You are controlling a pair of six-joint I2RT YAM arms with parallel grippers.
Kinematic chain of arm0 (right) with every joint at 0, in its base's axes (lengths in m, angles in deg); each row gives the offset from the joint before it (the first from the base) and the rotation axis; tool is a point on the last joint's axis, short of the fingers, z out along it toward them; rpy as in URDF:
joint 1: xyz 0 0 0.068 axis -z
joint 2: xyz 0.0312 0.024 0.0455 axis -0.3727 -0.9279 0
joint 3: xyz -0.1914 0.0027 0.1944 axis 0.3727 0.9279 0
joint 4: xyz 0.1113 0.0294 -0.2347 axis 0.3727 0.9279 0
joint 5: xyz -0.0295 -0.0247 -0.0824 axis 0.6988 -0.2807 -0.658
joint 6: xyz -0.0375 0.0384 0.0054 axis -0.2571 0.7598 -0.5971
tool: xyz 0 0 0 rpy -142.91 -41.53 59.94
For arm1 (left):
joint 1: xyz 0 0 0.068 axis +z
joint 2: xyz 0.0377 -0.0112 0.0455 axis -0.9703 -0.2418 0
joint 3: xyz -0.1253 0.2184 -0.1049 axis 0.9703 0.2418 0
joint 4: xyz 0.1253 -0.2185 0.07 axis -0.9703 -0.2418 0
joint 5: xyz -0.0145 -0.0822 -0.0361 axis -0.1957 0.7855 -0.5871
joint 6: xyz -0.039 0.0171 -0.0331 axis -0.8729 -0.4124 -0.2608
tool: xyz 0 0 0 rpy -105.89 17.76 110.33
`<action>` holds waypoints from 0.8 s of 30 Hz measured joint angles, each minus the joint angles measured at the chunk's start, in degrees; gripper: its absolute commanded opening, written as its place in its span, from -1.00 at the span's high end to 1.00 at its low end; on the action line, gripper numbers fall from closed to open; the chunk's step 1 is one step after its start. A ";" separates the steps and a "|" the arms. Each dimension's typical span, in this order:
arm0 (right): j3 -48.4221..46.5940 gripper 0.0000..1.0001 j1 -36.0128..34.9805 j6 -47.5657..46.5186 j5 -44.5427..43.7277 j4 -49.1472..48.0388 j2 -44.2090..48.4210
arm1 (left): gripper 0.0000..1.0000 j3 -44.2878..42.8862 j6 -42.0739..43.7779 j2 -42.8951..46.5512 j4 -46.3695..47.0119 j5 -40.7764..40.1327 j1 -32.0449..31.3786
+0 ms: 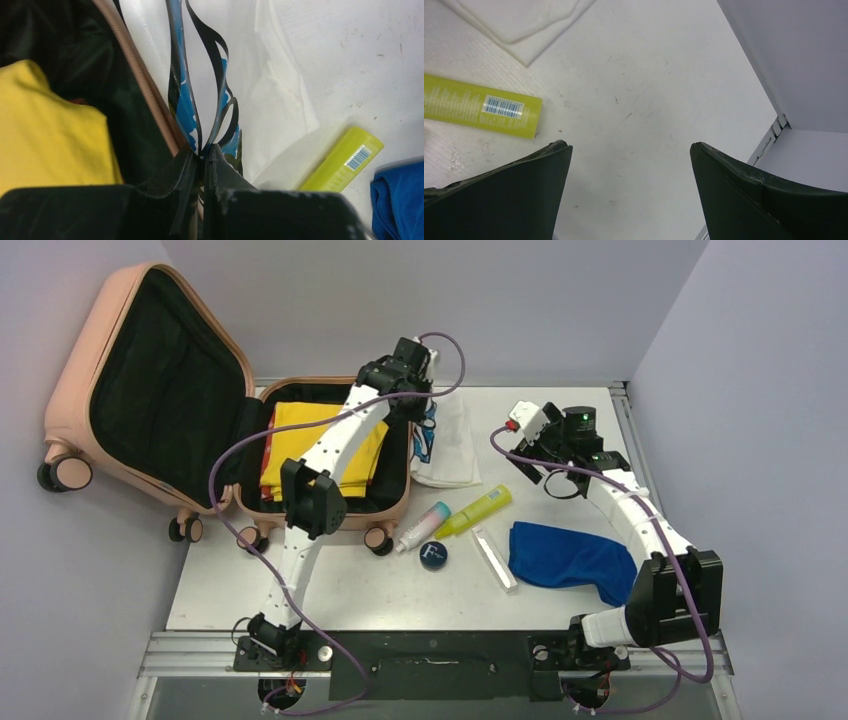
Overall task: Pack the luggage
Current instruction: Place the clothes in the luggage.
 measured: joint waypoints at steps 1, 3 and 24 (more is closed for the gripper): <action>0.02 -0.86 0.00 0.00 0.00 -0.02 0.11 | 1.00 0.13 0.28 0.76 -0.15 -0.24 0.48; 0.02 -0.86 0.00 0.02 0.04 -0.17 0.37 | 1.00 0.70 0.83 2.60 -0.37 -0.81 1.38; 1.79 -0.86 -0.04 0.02 0.90 -1.49 2.80 | 1.00 1.90 11.06 7.41 -8.46 0.42 14.62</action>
